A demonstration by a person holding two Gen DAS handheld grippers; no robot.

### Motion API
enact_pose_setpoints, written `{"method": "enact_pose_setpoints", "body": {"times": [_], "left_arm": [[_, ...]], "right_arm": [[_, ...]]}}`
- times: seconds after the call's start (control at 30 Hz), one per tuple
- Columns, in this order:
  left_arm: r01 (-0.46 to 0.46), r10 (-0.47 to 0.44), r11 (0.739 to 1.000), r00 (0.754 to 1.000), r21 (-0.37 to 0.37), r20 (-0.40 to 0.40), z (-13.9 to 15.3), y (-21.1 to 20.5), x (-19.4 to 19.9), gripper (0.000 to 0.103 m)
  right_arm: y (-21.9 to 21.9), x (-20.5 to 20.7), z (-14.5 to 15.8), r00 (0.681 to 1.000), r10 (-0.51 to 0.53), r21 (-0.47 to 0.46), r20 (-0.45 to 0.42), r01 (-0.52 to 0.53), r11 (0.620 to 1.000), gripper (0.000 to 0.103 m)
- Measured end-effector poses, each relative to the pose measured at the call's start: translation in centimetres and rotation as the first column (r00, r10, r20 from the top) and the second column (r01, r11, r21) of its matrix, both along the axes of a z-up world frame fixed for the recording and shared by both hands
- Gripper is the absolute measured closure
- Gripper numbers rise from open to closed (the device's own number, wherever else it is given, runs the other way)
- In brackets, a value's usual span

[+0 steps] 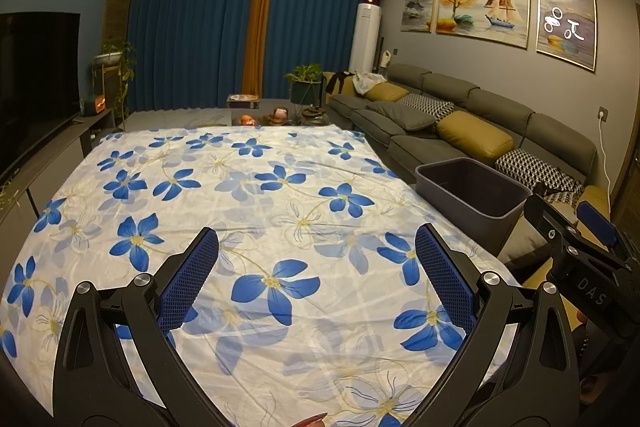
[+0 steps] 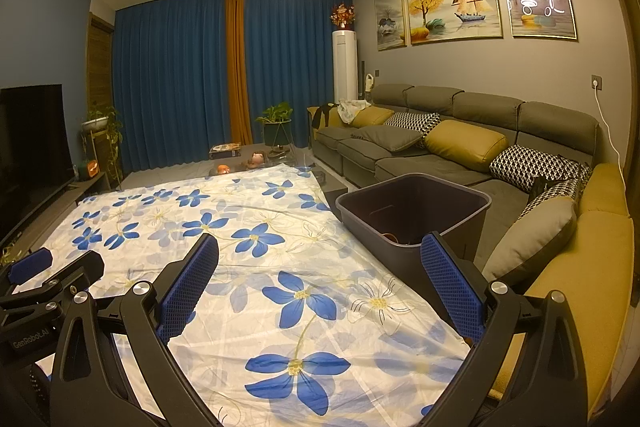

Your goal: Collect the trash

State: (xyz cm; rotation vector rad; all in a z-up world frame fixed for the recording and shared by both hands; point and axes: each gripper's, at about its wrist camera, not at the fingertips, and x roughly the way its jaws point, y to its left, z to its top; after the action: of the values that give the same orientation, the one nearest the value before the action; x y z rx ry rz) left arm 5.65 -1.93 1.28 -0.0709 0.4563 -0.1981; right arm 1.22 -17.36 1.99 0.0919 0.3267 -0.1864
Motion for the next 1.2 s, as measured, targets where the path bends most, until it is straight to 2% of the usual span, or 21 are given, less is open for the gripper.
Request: {"method": "enact_pose_setpoints", "body": {"times": [1.2], "left_arm": [[-0.001, 0.001, 1.000, 1.000, 0.000, -0.001, 0.03, 0.01, -0.02, 0.006]], "right_arm": [[-0.22, -0.13, -0.20, 1.000, -0.003, 0.004, -0.005, 0.003, 1.000, 0.006]]}}
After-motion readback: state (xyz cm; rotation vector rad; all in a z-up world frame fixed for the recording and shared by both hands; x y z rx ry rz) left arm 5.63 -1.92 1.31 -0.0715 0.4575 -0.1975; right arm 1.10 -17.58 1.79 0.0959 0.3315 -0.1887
